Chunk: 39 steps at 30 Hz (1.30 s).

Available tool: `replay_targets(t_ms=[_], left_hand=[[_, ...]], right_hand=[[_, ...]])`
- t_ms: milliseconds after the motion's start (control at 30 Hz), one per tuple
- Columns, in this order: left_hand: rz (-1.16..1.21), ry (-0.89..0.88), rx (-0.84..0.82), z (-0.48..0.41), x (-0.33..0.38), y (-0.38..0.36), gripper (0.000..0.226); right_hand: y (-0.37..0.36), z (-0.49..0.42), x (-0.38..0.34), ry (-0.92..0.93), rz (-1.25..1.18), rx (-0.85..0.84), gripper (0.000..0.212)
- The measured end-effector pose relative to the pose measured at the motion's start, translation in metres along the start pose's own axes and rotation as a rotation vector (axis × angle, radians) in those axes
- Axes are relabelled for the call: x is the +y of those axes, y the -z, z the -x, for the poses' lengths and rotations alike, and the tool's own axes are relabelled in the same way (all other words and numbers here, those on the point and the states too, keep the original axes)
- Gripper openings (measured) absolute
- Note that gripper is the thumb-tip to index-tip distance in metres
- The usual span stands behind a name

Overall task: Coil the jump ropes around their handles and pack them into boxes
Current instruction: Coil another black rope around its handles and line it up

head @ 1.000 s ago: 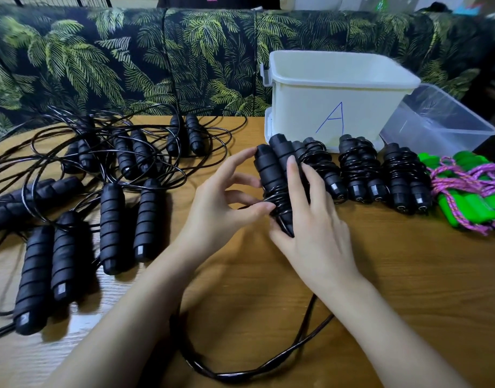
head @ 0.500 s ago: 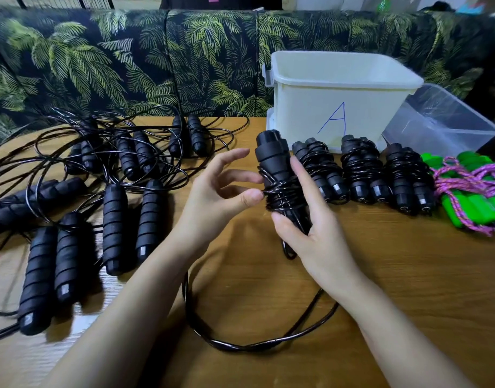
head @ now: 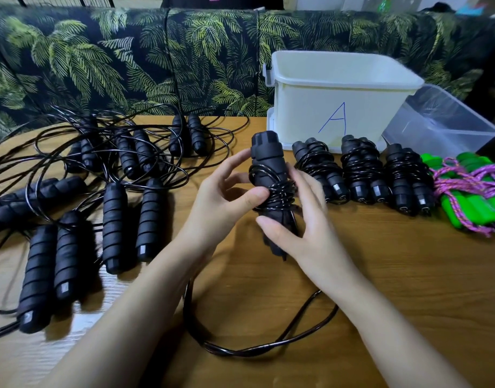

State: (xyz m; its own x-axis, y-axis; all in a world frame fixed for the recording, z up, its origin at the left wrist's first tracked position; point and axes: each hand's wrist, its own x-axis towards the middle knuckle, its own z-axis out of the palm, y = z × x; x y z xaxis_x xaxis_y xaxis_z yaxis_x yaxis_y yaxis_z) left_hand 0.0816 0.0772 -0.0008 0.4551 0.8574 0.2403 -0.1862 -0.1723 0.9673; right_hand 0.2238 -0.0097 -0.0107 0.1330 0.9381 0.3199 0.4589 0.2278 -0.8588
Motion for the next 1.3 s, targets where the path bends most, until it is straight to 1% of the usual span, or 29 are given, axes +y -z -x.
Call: replay_targets(t_ms=[67,133,233,300,367,433,600,733,800,867,967,1033,1133,1233,1300], left_hand=[[-0.097,-0.035,0.060,0.000,0.000,0.000,0.079],[-0.186,-0.048,0.081,0.000,-0.002,0.002,0.080],[-0.229,-0.065,0.020,0.001,0.002,0.006,0.085],[-0.215,-0.046,-0.040,0.002,0.007,0.009,0.087],[-0.211,-0.036,-0.072,0.003,0.009,0.012,0.084],[-0.206,-0.043,-0.064,0.002,0.010,0.014,0.076],[-0.046,0.028,-0.010,0.001,0.010,0.015,0.063],[-0.023,0.038,0.069,0.000,0.009,0.014,0.055],[-0.054,0.021,0.125,0.000,0.008,0.012,0.060],[-0.083,0.006,0.183,0.001,0.007,0.009,0.062],[-0.135,-0.018,0.245,0.002,0.006,0.005,0.053],[-0.153,-0.027,0.258,0.003,0.005,0.001,0.051],[-0.187,-0.034,0.249,0.005,0.005,-0.005,0.053],[-0.177,-0.024,0.181,0.006,0.007,-0.007,0.063],[-0.169,-0.018,0.115,0.007,0.007,-0.007,0.075]], right_hand=[[-0.002,-0.001,0.000,0.023,0.013,0.022,0.087],[-0.003,-0.001,0.005,0.046,0.023,0.011,0.086],[0.003,-0.003,0.008,0.027,-0.029,-0.009,0.083],[0.008,-0.005,0.007,-0.001,-0.075,-0.061,0.082],[0.014,-0.006,0.006,-0.039,-0.132,-0.113,0.081],[0.019,-0.007,0.004,-0.066,-0.185,-0.145,0.082],[0.026,-0.009,0.004,-0.083,-0.244,-0.198,0.080],[0.024,-0.009,0.006,-0.075,-0.294,-0.159,0.071],[0.018,-0.009,0.006,-0.033,-0.211,-0.101,0.064],[0.010,-0.008,0.006,0.040,-0.020,-0.041,0.056],[0.001,-0.007,0.005,0.056,0.173,-0.003,0.056],[-0.001,-0.005,0.003,0.057,0.342,-0.008,0.064],[-0.005,-0.001,-0.002,0.027,0.606,0.026,0.092],[-0.009,0.000,-0.004,-0.019,0.739,0.077,0.116],[-0.008,-0.001,-0.002,-0.035,0.774,0.103,0.122]])
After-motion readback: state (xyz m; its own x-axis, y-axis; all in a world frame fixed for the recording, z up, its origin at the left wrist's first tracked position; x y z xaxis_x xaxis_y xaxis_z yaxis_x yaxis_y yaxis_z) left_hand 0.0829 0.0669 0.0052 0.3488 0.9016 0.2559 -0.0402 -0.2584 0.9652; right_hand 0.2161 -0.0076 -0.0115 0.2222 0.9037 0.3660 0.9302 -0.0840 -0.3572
